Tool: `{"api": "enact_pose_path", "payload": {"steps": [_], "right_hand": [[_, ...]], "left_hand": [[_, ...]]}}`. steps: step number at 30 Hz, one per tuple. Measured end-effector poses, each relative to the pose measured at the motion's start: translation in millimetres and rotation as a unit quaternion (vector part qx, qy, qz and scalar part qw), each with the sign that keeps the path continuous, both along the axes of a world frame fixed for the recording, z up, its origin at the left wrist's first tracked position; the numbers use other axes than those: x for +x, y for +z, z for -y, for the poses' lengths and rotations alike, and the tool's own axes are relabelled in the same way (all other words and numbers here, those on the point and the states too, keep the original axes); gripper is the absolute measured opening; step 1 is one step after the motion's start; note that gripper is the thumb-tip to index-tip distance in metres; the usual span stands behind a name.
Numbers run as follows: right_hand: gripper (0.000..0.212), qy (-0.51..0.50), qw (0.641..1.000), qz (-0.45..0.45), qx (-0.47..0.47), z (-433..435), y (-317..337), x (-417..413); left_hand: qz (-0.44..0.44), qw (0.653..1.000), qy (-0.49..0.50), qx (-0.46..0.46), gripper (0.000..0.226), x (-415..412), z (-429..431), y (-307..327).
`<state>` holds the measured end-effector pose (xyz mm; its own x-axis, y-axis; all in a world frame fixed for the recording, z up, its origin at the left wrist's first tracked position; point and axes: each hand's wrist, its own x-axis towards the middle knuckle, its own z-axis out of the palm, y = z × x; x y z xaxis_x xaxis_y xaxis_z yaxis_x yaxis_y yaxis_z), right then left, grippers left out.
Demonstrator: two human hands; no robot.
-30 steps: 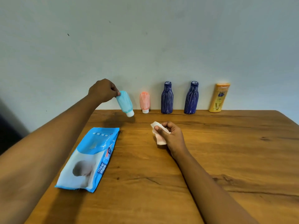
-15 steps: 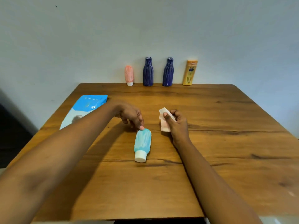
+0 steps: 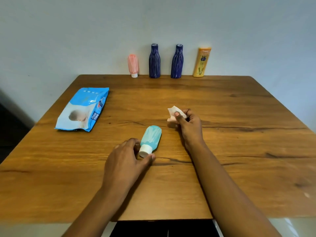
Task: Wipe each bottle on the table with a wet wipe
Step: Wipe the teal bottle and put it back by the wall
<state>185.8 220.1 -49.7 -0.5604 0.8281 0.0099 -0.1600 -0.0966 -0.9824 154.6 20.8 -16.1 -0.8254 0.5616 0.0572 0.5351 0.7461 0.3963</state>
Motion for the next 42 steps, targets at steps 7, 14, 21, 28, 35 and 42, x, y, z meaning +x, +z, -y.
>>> {"api": "enact_pose_path", "payload": {"steps": [7, 14, 21, 28, 35, 42], "right_hand": [[0.016, -0.023, 1.0, 0.0, 0.021, 6, 10, 20], [0.021, -0.135, 0.896, 0.174, 0.386, 16, 14, 40], [0.029, -0.06, 0.818, 0.26, 0.51, 65, 11, 22], [0.04, 0.03, 0.764, 0.249, 0.595, 79, 1, 25], [0.037, -0.027, 0.791, 0.258, 0.553, 58, 0, 24], [0.032, 0.059, 0.757, 0.238, 0.605, 85, 4, 21]], "left_hand": [[0.018, 0.987, -0.084, 0.135, 0.041, -33, -6, -8], [0.065, 0.972, -0.119, 0.193, 0.041, -51, -11, -11], [0.066, 0.965, -0.14, 0.212, 0.039, -53, -10, -16], [0.07, 0.957, -0.158, 0.233, 0.035, -57, -10, -20], [0.061, 0.958, -0.162, 0.229, 0.035, -58, -11, -22], [0.038, 0.961, -0.174, 0.21, 0.035, -58, -10, -20]]}}
